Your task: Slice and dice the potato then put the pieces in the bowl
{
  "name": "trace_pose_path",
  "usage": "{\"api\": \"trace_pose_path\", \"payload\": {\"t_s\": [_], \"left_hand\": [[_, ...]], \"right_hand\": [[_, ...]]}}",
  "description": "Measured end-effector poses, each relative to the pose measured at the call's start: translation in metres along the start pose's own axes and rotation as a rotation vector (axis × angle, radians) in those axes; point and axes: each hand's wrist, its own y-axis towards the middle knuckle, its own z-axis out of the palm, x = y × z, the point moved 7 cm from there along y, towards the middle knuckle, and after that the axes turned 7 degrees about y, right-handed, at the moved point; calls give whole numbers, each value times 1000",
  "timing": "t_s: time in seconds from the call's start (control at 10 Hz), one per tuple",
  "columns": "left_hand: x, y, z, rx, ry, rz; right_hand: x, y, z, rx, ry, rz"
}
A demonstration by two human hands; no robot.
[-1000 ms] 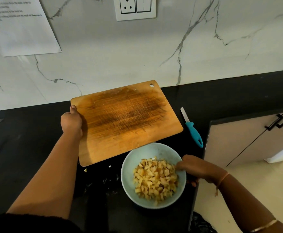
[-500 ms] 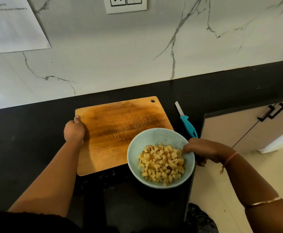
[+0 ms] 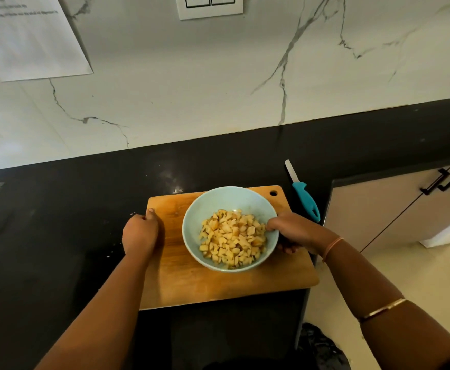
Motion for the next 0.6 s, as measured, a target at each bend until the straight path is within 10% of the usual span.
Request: {"api": "trace_pose_path", "payload": {"t_s": [0.6], "left_hand": [[-56, -38, -37, -124, 49, 321]], "right_hand": [[12, -1, 1, -287, -141, -222]]}}
